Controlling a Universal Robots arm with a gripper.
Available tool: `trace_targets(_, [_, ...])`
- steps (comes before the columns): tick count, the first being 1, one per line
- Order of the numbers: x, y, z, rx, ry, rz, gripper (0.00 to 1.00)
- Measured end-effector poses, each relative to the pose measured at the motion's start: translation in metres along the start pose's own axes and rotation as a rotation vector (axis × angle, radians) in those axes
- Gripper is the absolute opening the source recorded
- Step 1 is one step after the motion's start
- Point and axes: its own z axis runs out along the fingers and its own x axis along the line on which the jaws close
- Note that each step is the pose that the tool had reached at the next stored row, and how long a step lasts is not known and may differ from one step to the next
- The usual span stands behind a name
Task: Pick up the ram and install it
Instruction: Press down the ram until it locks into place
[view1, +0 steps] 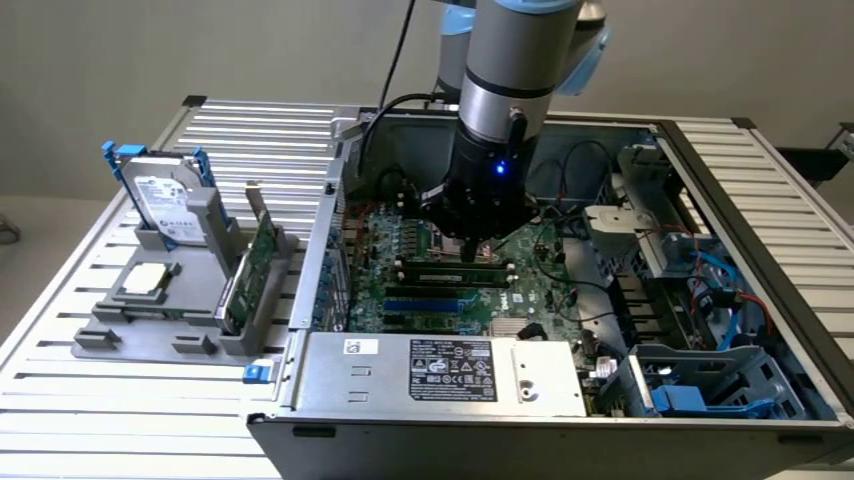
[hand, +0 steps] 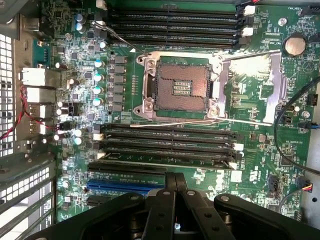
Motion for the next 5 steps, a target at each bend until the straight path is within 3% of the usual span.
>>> trace_targets(5, [0.0000,0.0000,0.0000,0.0000,0.0000,0.000,0.11])
